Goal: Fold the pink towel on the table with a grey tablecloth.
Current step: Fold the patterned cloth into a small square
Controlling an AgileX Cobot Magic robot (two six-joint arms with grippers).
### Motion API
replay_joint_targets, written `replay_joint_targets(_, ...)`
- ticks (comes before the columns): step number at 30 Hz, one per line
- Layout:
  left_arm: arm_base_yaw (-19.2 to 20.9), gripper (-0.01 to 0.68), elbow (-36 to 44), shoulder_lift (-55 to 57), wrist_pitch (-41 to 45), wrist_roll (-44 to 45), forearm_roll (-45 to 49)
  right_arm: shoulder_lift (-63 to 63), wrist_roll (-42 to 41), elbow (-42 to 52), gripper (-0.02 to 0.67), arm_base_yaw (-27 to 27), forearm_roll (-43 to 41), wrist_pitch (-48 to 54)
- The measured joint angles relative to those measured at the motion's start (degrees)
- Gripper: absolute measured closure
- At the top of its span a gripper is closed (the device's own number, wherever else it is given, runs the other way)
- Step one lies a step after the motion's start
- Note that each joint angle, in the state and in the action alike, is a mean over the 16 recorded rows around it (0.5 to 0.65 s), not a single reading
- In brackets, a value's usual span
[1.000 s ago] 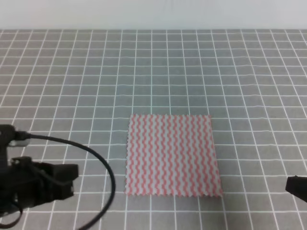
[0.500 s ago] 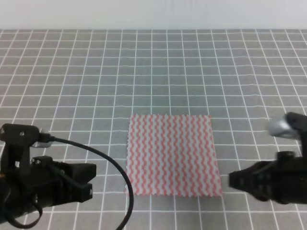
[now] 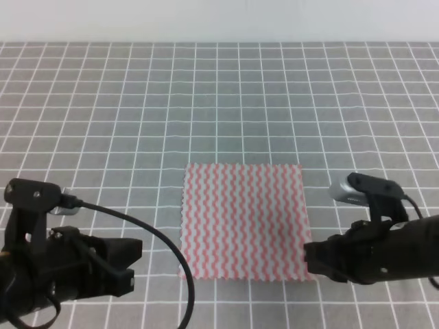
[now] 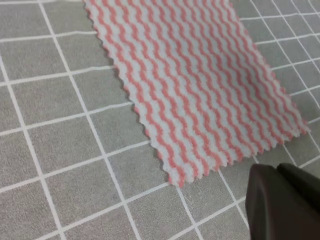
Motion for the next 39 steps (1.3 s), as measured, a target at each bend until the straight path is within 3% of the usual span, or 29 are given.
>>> replay_joint_targets(15,0.0,0.674,0.0,0.0,0.75,1.15,0.02,5.98,-0.03,-0.32,0.392,-0.05,3.55,-3.27)
replay_joint_targets(39,0.02,0.674,0.0,0.05,2.17,1.22,0.02,9.2,-0.37,-0.48,0.37,0.03,5.84,-4.12)
